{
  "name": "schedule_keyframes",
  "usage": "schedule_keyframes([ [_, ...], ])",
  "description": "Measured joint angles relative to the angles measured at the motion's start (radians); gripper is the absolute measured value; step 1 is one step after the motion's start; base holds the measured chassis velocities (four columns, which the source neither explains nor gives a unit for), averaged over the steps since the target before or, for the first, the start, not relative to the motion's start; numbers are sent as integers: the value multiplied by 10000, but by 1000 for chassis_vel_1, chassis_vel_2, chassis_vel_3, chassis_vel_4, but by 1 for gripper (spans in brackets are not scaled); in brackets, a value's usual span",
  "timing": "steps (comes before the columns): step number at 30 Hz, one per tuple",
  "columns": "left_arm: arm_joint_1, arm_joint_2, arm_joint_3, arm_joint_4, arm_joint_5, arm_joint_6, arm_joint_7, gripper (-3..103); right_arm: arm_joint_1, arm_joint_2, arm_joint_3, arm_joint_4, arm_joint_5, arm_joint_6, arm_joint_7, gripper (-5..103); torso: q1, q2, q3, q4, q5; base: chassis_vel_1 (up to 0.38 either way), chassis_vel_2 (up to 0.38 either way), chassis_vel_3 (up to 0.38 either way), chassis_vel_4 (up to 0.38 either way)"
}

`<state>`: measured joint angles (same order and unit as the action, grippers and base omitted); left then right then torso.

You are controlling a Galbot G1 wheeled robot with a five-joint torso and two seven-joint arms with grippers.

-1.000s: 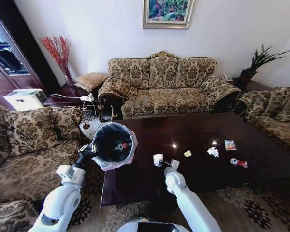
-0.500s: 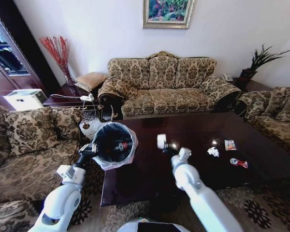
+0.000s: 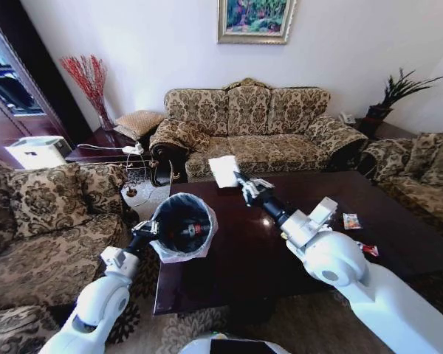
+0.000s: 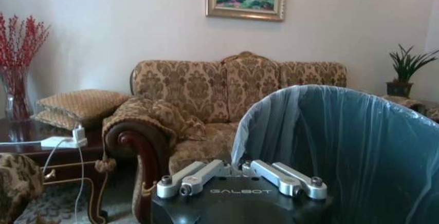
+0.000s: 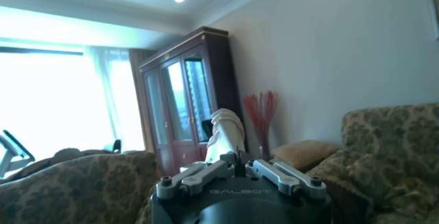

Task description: Move to the front of the table and place the trash on the table into the trash bin.

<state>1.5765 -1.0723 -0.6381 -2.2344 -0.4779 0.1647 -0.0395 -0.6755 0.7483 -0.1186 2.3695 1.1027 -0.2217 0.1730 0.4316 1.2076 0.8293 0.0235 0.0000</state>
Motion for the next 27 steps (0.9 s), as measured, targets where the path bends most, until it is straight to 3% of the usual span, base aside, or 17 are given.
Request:
schedule_keyframes([
  [5, 6, 50, -46, -369, -237, 170, -4, 3, 773, 272, -1535, -350, 178, -290, 15, 0, 0, 1, -1, -6, -2, 0, 0, 0, 0],
  [11, 96, 37, -186, -436, -248, 172, -10, 3, 859, 527, -2038, -824, -130, -505, 50, -3, -1, 1, 0, -3, -2, 0, 0, 0, 0],
  [14, 147, -18, -251, -511, -247, 171, -10, 3, 927, 971, -2326, -1396, -423, -692, 43, -2, 0, 0, 0, -5, 0, 0, 0, 0, 0],
  [23, 206, -163, -334, -539, -201, 141, 19, 3, 1509, 1657, -3128, -1779, -448, -787, 295, 16, -1, 0, 0, -1, -1, 0, 0, 0, 0],
  [26, 219, -188, -339, -509, -192, 127, 29, 3, 1609, 1687, -3273, -1793, -449, -829, 303, 32, -1, 0, 0, -3, -1, 0, 0, 0, 0],
  [27, 219, -188, -339, -509, -192, 127, 29, 3, 1609, 1687, -3273, -1793, -449, -829, 303, 32, -1, 0, 0, -3, -1, 0, 0, 0, 0],
])
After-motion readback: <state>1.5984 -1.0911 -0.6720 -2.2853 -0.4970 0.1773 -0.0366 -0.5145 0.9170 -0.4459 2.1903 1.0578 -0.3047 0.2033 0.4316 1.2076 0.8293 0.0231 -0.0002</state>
